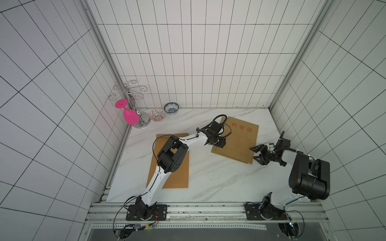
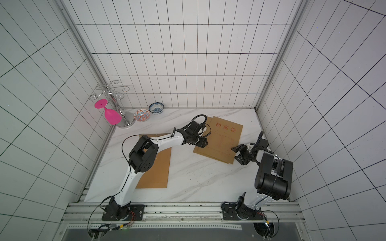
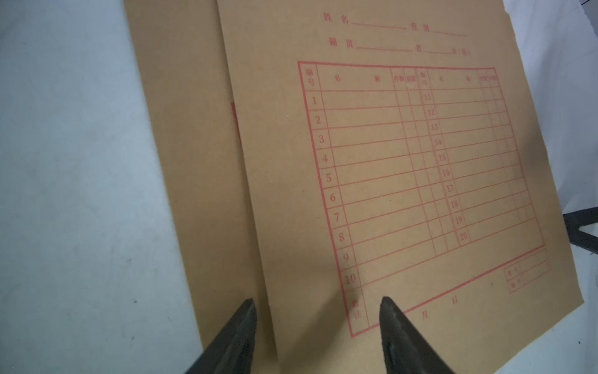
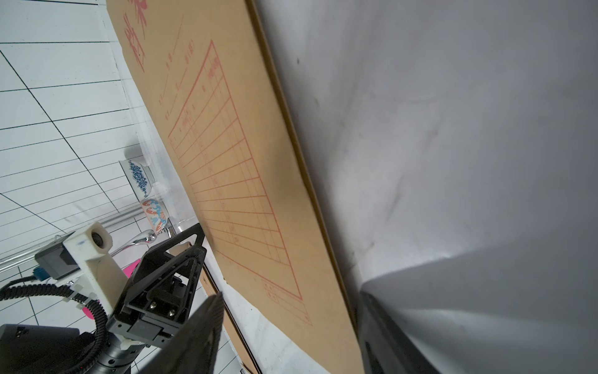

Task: Open the file bag
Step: Pick up the file bag from the file bag.

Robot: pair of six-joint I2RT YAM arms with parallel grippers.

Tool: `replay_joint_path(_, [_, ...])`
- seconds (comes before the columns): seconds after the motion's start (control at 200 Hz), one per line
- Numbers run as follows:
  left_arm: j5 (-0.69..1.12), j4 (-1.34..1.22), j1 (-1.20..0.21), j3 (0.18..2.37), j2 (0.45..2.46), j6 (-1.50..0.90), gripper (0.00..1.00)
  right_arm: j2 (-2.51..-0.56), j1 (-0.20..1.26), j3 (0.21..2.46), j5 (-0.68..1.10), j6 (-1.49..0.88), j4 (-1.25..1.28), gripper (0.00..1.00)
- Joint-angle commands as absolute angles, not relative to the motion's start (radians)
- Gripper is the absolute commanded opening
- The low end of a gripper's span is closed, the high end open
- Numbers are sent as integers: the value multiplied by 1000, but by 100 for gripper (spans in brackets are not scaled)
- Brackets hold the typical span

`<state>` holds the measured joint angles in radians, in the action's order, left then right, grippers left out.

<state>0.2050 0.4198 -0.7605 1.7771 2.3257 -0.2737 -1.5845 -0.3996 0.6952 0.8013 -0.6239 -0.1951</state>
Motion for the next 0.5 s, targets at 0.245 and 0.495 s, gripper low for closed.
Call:
replay_joint_path(0.245, [221,463,-769,1802,2379,-258,62,-1507,-408,642,868,-663,-118,64])
replay_joint_path(0.495, [219,467,-769,1804,2381,-256,62,-1438,-408,621,884,-665,-114,55])
